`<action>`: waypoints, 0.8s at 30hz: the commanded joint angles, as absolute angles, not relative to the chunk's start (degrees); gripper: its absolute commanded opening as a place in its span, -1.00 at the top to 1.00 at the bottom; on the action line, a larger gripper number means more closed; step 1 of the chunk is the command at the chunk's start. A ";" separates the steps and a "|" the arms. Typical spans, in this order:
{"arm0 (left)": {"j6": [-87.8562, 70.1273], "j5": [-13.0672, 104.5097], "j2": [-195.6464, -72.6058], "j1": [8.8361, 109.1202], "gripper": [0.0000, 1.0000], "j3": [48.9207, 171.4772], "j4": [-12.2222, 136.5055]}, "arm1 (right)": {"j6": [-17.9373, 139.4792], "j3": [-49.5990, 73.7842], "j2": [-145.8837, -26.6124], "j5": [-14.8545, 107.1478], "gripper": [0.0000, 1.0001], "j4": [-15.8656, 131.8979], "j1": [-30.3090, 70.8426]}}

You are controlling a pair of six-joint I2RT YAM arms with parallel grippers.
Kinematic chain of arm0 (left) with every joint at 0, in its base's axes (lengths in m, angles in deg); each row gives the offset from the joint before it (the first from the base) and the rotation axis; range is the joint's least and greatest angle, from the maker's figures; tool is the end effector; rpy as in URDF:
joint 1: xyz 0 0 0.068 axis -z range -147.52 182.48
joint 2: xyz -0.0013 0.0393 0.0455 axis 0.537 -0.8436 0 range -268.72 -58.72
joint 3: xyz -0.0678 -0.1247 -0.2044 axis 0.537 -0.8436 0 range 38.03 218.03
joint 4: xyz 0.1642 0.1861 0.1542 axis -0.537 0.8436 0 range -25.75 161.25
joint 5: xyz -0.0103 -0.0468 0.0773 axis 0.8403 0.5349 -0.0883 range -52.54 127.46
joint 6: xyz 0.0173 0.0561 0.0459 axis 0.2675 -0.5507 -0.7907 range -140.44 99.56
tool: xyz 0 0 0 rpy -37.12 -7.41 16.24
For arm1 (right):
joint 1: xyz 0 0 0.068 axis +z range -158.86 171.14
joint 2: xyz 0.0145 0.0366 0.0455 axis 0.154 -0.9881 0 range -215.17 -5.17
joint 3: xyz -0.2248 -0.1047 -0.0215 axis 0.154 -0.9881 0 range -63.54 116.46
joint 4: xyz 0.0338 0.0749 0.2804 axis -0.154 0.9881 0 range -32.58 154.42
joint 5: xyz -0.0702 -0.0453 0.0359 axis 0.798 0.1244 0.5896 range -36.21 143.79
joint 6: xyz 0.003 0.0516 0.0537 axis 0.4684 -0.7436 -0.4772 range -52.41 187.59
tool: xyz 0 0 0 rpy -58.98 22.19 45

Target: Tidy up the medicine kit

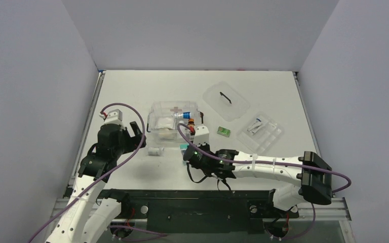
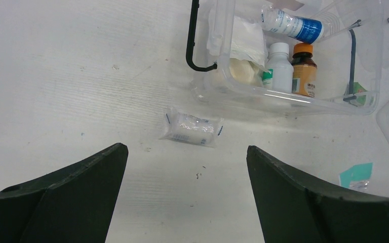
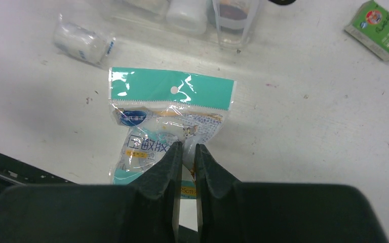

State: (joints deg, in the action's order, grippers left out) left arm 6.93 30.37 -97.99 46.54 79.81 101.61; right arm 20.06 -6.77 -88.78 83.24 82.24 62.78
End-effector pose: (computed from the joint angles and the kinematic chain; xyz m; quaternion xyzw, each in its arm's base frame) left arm 0.2164 -0.0463 0.2592 -0.1310 0.8754 -0.1122 0.4515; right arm 0.1388 0.3205 0.1786 -0.1091 0.9108 0.1523 0.3678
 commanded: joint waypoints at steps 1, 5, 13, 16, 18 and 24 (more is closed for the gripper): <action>8.84 30.64 -97.93 46.29 -0.73 82.63 103.04 | 22.48 0.61 -86.62 85.56 1.00 85.42 61.16; 8.61 30.50 -97.97 46.27 -0.73 84.18 105.54 | 24.68 6.68 -88.02 82.72 1.00 85.89 57.12; 8.50 30.90 -95.85 46.28 -0.73 83.06 105.98 | 30.72 23.32 -97.25 78.58 1.00 89.03 50.74; 8.54 30.95 -94.96 46.28 -0.73 82.59 105.71 | 32.51 30.98 -102.93 78.46 1.00 92.02 49.92; 8.37 30.96 -94.16 46.28 -0.73 82.31 105.38 | 32.90 34.40 -105.85 78.19 1.00 93.18 49.09; 8.06 30.91 -92.60 46.28 -0.73 82.05 104.85 | 33.05 41.99 -114.33 75.94 1.00 95.06 46.84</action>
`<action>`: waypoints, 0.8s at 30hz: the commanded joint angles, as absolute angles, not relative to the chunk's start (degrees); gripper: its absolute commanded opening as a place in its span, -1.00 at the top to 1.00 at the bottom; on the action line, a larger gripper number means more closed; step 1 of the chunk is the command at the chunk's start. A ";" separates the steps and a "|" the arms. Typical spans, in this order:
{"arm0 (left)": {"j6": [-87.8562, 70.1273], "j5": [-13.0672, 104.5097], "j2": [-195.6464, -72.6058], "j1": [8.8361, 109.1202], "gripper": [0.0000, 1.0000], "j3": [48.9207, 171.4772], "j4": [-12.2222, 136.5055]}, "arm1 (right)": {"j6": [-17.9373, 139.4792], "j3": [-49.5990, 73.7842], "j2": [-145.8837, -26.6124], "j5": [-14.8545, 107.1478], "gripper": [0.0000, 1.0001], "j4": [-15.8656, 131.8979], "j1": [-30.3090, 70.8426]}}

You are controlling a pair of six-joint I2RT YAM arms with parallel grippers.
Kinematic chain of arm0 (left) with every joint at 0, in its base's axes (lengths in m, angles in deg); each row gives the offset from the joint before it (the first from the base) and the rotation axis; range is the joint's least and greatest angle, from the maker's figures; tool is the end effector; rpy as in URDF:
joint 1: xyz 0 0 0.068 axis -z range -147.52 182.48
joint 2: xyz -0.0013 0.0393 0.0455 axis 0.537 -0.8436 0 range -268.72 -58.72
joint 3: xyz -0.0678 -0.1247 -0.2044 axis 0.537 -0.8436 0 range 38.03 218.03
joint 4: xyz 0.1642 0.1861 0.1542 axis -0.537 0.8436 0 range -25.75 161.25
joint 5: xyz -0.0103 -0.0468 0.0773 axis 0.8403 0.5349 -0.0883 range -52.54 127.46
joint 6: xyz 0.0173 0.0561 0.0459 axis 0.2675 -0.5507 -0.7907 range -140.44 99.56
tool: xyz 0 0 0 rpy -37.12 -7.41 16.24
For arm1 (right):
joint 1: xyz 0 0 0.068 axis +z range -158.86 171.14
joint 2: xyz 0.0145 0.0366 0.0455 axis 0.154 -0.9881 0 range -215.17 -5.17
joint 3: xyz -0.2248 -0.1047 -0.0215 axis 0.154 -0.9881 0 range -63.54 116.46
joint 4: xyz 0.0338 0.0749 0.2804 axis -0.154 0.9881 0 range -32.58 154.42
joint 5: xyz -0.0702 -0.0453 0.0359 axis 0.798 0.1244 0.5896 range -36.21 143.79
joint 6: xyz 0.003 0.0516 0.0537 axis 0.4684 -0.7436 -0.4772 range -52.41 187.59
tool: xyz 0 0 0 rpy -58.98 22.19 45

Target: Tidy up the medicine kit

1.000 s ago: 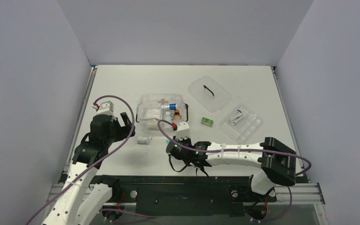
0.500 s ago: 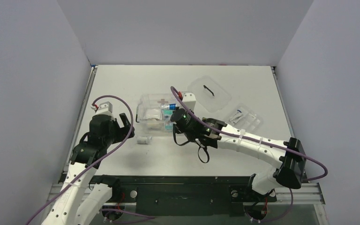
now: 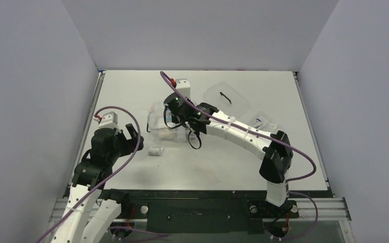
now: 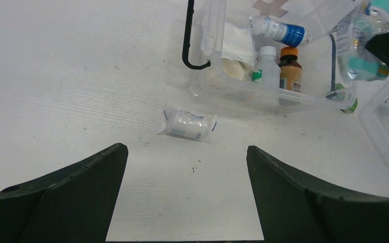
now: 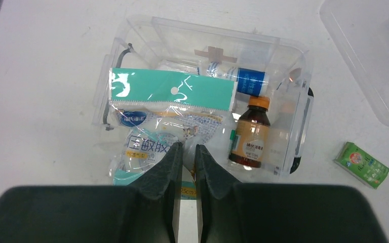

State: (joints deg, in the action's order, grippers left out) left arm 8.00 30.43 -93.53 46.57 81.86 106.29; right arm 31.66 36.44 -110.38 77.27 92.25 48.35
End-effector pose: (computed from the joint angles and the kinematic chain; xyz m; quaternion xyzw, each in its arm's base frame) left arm 0.1982 -0.0420 0.2786 -0.1386 0.8667 -0.1225 0.4632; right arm 0.2729 0.3776 0.2941 -0.0794 0.8882 0.1733 0.4181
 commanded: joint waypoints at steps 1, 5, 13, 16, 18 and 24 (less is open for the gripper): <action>8.05 30.99 -92.39 46.34 -0.73 82.01 104.85 | 33.05 42.79 -115.30 75.50 1.00 95.27 46.66; 8.09 31.15 -91.87 46.57 -0.73 82.03 104.81 | 32.79 47.31 -120.66 74.80 1.00 96.33 46.25; 7.95 31.13 -91.54 46.63 -0.73 82.05 104.76 | 30.42 54.42 -130.06 71.04 1.00 96.44 44.88; 7.88 31.05 -91.62 46.63 -0.73 82.10 104.67 | 29.67 56.60 -132.76 70.08 1.00 96.48 44.55; 7.93 31.01 -91.55 46.63 -0.73 82.11 104.75 | 29.13 57.83 -134.44 70.24 1.00 96.50 44.26; 8.00 30.73 -91.31 46.63 -0.73 82.13 104.83 | 27.56 59.45 -137.59 71.89 1.00 95.95 43.06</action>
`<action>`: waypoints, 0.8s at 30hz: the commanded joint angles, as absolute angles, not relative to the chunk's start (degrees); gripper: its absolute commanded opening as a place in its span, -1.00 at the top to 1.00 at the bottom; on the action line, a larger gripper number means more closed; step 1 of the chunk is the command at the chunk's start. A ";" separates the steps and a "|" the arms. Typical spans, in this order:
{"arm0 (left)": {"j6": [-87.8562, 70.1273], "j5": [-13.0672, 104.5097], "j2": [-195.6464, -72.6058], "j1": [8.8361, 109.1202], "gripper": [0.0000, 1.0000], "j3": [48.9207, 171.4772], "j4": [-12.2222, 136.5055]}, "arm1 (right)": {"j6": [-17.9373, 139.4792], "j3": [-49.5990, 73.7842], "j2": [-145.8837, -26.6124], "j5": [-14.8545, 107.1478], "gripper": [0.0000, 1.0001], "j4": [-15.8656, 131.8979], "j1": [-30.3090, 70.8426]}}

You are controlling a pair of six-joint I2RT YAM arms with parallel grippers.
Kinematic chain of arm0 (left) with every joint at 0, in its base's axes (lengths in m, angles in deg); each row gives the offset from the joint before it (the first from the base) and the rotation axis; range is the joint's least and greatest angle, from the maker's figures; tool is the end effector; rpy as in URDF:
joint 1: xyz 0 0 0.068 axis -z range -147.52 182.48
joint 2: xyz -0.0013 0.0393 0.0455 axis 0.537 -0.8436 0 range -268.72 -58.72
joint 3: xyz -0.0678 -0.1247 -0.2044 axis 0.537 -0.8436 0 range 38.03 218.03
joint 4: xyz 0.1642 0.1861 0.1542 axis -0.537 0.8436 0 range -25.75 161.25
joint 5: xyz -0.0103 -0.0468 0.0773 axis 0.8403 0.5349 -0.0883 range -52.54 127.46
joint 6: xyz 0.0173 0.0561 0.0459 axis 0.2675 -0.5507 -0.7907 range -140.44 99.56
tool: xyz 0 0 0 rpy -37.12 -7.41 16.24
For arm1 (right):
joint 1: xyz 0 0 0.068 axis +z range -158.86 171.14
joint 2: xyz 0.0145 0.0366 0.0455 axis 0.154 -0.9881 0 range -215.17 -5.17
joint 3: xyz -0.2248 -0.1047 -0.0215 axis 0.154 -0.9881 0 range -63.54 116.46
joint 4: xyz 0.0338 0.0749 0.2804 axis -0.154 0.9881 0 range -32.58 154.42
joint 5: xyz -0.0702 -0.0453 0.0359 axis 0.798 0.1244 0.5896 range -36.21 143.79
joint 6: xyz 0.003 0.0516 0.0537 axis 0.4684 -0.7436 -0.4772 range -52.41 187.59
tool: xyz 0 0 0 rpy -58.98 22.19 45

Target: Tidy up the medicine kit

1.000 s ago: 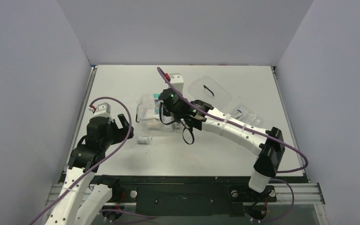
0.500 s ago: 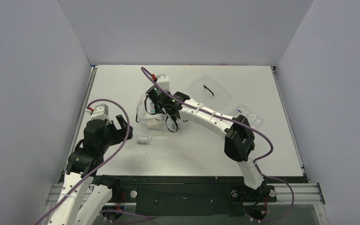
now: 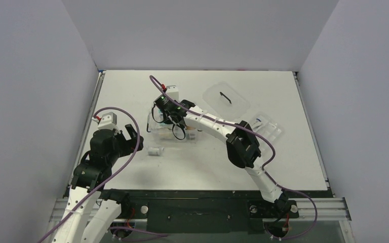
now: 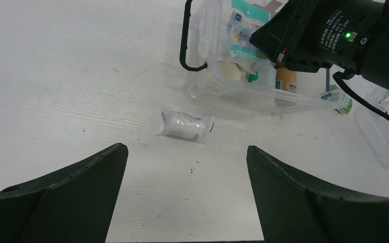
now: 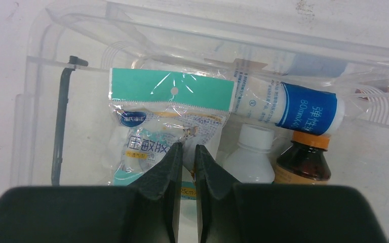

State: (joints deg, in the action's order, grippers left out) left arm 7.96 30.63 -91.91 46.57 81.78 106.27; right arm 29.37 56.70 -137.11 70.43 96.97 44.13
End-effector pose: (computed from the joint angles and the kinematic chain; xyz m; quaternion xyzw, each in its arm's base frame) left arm 0.1937 -0.0410 0.2832 -0.1374 0.8604 -0.1285 0.4737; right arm 0.3440 0.4266 0.1893 -0.0724 0.9319 0.1390 0.3272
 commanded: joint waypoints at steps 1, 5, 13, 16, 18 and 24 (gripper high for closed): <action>7.92 30.76 -91.32 46.63 -0.73 82.15 104.75 | 27.45 59.43 -138.03 72.03 1.00 95.68 42.90; 7.86 30.86 -91.42 46.59 -0.73 82.08 104.67 | 27.32 59.30 -138.54 71.71 0.81 94.71 42.23; 7.89 30.60 -91.53 46.54 -0.73 82.14 104.72 | 28.94 56.35 -134.38 71.00 0.34 92.27 42.48; 7.86 30.60 -91.59 46.50 -0.73 82.10 104.68 | 30.51 54.03 -130.28 72.10 0.27 91.30 42.99; 7.93 30.51 -91.37 46.41 -0.73 82.01 104.61 | 31.97 52.16 -127.01 73.15 0.23 90.69 43.52; 7.86 30.60 -91.43 46.25 -0.73 82.06 104.52 | 36.50 44.10 -116.29 74.21 0.02 88.46 44.97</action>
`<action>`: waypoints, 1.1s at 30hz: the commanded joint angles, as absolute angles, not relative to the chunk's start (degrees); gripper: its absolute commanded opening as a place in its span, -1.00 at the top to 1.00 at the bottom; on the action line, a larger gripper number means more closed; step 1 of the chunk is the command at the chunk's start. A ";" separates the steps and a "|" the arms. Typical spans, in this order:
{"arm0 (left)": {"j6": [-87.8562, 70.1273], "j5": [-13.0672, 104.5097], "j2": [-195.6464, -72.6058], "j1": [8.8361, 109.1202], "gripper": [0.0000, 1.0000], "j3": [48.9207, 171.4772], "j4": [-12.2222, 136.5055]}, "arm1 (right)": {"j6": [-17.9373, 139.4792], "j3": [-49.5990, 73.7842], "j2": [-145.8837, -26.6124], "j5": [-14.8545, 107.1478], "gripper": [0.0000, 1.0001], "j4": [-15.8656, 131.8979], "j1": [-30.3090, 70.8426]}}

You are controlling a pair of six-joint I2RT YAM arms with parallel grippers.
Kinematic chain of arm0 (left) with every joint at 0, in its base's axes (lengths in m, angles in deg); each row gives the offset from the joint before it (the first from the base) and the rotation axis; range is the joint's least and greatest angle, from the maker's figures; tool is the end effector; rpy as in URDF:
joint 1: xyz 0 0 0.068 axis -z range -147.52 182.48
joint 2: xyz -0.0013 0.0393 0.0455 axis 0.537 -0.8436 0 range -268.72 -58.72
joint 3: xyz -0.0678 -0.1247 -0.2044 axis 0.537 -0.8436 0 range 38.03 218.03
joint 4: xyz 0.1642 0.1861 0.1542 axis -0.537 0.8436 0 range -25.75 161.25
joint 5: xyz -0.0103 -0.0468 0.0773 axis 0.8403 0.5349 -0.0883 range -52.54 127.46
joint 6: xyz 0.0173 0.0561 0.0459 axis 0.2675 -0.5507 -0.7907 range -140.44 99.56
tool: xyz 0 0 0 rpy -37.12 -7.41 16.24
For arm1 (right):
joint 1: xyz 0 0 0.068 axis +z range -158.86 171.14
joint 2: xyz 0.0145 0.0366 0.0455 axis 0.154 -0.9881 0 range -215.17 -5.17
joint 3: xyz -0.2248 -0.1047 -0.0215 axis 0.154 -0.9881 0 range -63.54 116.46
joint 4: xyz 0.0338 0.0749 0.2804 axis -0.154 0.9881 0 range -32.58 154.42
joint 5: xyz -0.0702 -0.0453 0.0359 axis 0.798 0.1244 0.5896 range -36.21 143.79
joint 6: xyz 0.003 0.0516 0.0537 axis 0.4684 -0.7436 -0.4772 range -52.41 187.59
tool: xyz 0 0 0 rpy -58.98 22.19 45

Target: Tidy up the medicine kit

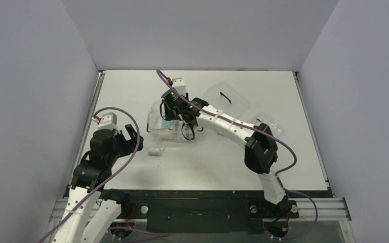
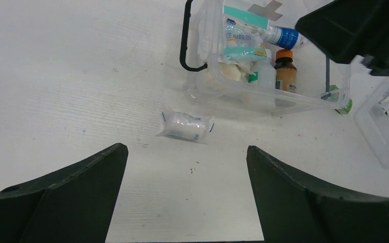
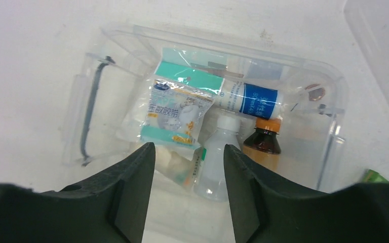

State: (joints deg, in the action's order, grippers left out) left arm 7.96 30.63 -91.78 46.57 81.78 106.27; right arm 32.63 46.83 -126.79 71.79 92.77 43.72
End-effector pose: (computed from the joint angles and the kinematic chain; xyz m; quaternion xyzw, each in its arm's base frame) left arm 0.1933 -0.0409 0.2836 -0.1374 0.8598 -0.1289 0.4746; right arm 0.3320 0.4021 0.2248 -0.0834 0.9157 0.1476 0.3642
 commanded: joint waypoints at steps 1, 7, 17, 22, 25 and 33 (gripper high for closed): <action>7.90 30.56 -91.49 46.22 -0.73 82.04 104.48 | 37.51 42.05 -113.96 73.97 0.00 88.05 45.13; 8.04 29.64 -90.85 46.00 -0.73 82.57 105.26 | 43.64 32.01 -103.91 69.25 -0.10 85.27 47.08; 8.65 28.13 -90.51 45.62 -0.73 82.89 105.86 | 59.62 21.31 -94.62 66.60 -0.11 84.95 57.03; 8.78 27.88 -90.58 45.49 -0.73 82.91 105.97 | 66.41 15.51 -92.22 61.49 -0.12 82.73 60.10; 8.78 27.88 -90.68 45.49 -0.73 82.99 105.98 | 71.26 12.92 -92.07 60.60 -0.13 81.68 61.52; 9.01 27.12 -90.49 45.49 -0.73 83.19 106.52 | 71.33 16.08 -100.26 67.88 -0.18 82.74 63.33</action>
State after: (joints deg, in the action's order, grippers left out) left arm 8.46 28.58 -91.06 45.87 81.78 106.40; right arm 69.89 13.54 -96.23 62.63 84.40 62.49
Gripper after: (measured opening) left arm 0.866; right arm 0.589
